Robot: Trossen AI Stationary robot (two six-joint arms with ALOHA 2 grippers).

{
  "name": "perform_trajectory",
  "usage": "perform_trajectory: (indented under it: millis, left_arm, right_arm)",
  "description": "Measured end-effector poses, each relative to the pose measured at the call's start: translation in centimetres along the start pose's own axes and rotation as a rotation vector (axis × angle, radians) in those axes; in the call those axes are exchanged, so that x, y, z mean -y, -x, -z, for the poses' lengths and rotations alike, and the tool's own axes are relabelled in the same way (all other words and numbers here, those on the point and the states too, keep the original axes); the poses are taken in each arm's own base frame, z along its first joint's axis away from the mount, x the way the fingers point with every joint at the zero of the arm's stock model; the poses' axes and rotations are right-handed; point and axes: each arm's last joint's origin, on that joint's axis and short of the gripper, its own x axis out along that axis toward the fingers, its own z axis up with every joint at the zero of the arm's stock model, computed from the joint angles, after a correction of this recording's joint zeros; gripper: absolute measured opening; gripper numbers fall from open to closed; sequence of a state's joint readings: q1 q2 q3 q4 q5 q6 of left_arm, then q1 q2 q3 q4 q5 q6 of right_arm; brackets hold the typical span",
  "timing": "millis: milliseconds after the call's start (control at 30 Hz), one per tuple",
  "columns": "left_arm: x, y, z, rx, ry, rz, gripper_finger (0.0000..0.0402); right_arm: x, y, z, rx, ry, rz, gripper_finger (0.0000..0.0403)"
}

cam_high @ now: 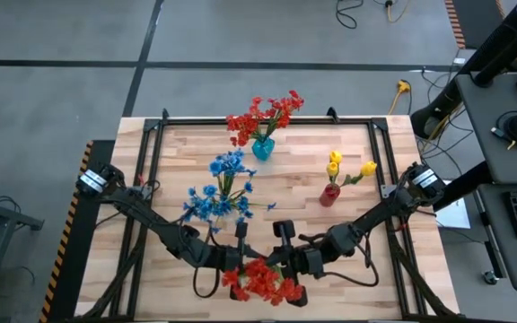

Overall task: Sort flowers into vase by color
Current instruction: Put the red flowers into the blue vase

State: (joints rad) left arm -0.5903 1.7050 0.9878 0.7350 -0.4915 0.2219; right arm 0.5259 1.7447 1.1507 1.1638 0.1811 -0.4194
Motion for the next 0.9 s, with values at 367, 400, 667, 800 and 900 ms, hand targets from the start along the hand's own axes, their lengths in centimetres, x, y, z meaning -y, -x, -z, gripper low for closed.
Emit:
perform_trajectory:
  millis: [367, 400, 667, 800, 900]
  left_arm:
    - [0.5, 0.4, -0.1, -0.009, -0.001, -0.039, 0.0001]
    - [0.6, 0.4, -0.1, -0.01, -0.001, -0.043, 0.0001]
    - [0.8, 0.6, -0.3, -0.008, 0.004, -0.062, 0.0001]
    - [0.7, 0.6, -0.2, -0.016, 0.001, -0.077, 0.0]
    - [0.7, 0.6, -0.2, -0.018, 0.0, -0.079, 0.0]
  right_arm:
    - [-0.1, 0.0, 0.1, -0.023, -0.032, -0.01, 0.0023]
    - [-0.1, 0.0, 0.2, -0.025, -0.042, -0.01, 0.0028]
    - [0.0, 0.2, -0.1, -0.153, -0.057, 0.065, 0.0109]
    - [-0.2, 0.6, -0.9, -0.28, -0.054, 0.09, 0.0151]
    - [-0.2, 1.0, -1.9, -0.367, -0.065, 0.074, 0.0172]
